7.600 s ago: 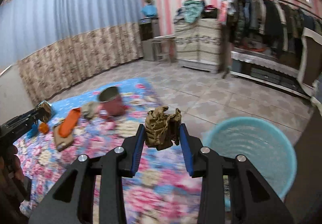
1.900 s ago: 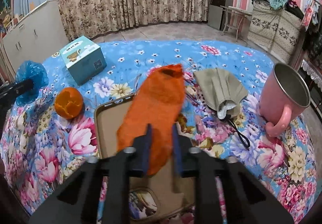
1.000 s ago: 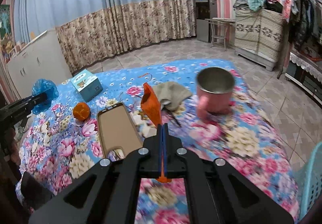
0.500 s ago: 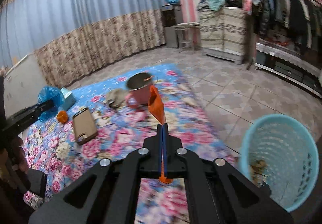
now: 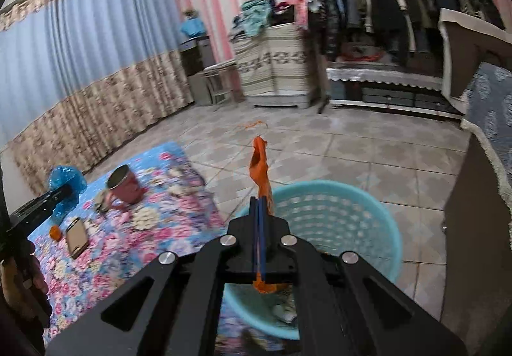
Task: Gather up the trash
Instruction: 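Carry the blue bag and orange bag over the blue basket, then open the left tool to drop the blue bag while the right tool drops the orange bag, then move both tools back over the bed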
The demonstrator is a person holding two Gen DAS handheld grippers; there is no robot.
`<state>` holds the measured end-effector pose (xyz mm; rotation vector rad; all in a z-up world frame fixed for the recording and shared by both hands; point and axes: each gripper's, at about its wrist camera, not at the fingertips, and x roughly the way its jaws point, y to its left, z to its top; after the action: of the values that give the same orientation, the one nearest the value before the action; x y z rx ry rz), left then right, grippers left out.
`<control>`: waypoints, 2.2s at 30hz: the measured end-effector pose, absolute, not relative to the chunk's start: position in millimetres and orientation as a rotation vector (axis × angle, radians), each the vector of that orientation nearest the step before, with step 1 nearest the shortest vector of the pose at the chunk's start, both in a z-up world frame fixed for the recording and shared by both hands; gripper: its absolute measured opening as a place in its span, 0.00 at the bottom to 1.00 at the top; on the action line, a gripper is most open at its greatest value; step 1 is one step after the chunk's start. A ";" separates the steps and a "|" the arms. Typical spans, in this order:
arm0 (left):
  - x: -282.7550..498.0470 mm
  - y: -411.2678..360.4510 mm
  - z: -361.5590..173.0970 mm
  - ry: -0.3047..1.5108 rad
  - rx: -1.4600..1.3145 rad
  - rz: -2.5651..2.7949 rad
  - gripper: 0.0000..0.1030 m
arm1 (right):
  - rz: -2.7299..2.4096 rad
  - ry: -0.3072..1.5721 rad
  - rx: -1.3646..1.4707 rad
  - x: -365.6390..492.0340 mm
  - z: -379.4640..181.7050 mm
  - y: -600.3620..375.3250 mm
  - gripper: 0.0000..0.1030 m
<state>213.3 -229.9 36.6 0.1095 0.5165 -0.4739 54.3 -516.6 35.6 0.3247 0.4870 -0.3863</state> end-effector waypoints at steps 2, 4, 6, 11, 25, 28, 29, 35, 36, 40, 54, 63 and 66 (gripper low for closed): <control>207.8 -248.4 38.3 0.511 0.115 -0.501 0.25 | -0.420 0.487 0.315 46.7 33.4 -529.0 0.01; 204.3 -269.3 38.3 0.518 0.110 -0.540 0.25 | -0.438 0.488 0.314 41.8 31.2 -538.9 0.01; 199.9 -289.2 37.4 0.520 0.112 -0.571 0.25 | -0.454 0.488 0.325 35.7 27.2 -548.5 0.01; 191.8 -328.9 34.1 0.506 0.157 -0.618 0.25 | -0.485 0.487 0.368 22.0 16.7 -573.2 0.01; 170.0 -427.6 1.8 0.522 0.259 -0.781 0.25 | -0.503 0.484 0.450 11.7 -14.5 -604.2 0.01; 165.1 -444.4 -5.6 0.533 0.262 -0.815 0.25 | -0.496 0.484 0.447 13.0 -17.3 -605.1 0.01; 164.3 -449.3 -8.0 0.536 0.267 -0.825 0.27 | -0.495 0.483 0.448 13.0 -17.5 -606.0 0.01; 155.0 -468.1 -18.0 0.539 0.299 -0.863 0.42 | -0.502 0.482 0.449 11.4 -20.0 -610.8 0.01; 154.0 -468.2 -18.4 0.536 0.301 -0.860 0.49 | -0.502 0.483 0.454 10.7 -21.6 -611.9 0.01; 155.4 -465.6 -18.0 0.528 0.314 -0.844 0.60 | -0.499 0.487 0.461 11.1 -24.3 -612.6 0.01; 188.6 -420.7 8.9 0.493 0.256 -0.671 0.92 | -0.455 0.523 0.449 36.3 -29.0 -593.2 0.01; 197.4 -380.3 19.8 0.480 0.225 -0.611 0.93 | -0.431 0.586 0.445 66.7 -42.9 -579.8 0.02; 199.7 -368.9 23.6 0.470 0.229 -0.591 0.93 | -0.438 0.610 0.427 75.0 -47.4 -574.0 0.02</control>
<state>199.7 -368.9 23.6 0.2287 0.4697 -0.5910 75.0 -574.0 -47.4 0.4271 0.6103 -0.4383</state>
